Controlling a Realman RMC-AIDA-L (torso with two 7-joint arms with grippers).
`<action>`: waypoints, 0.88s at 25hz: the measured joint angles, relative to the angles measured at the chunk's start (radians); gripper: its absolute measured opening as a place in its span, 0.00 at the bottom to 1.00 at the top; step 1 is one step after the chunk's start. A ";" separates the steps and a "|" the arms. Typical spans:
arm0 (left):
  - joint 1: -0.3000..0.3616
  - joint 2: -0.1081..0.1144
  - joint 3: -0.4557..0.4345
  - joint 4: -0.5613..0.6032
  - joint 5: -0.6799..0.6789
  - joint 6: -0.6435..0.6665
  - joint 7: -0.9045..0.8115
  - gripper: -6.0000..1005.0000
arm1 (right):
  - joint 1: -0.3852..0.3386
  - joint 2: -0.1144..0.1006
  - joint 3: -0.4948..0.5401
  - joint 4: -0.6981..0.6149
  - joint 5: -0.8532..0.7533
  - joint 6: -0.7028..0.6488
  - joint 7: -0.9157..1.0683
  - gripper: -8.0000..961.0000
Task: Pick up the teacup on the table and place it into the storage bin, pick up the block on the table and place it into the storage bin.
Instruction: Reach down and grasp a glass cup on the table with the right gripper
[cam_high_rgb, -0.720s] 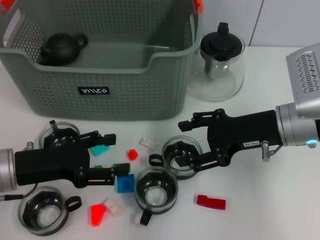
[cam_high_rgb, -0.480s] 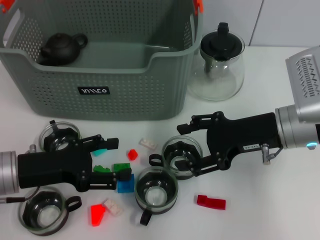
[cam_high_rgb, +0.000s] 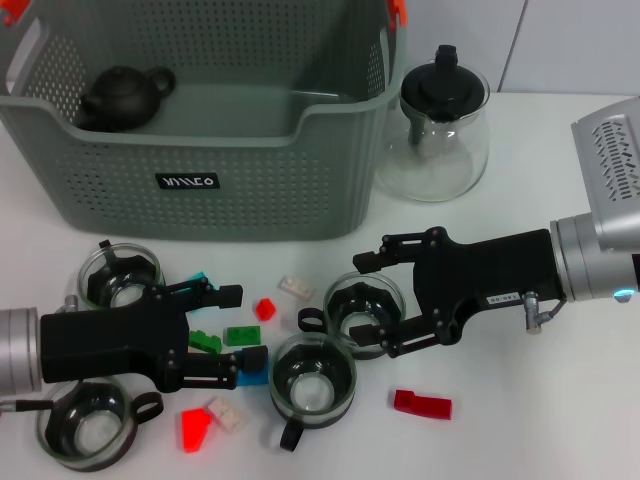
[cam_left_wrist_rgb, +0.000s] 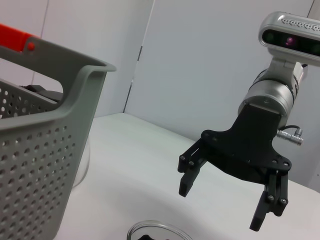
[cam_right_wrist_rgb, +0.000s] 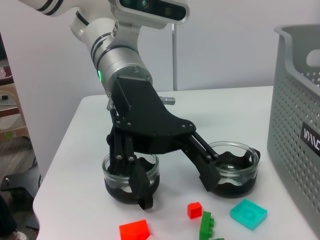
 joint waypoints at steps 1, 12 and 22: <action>0.000 0.000 0.000 0.000 0.000 0.000 0.000 0.91 | 0.000 0.000 0.001 0.001 0.000 0.000 -0.001 0.90; 0.002 -0.001 -0.002 0.000 0.000 0.007 -0.005 0.91 | 0.005 -0.009 0.000 -0.046 -0.017 -0.025 0.031 0.90; -0.002 -0.003 -0.008 0.000 -0.008 0.005 -0.007 0.91 | 0.059 -0.002 -0.047 -0.354 -0.256 -0.137 0.295 0.90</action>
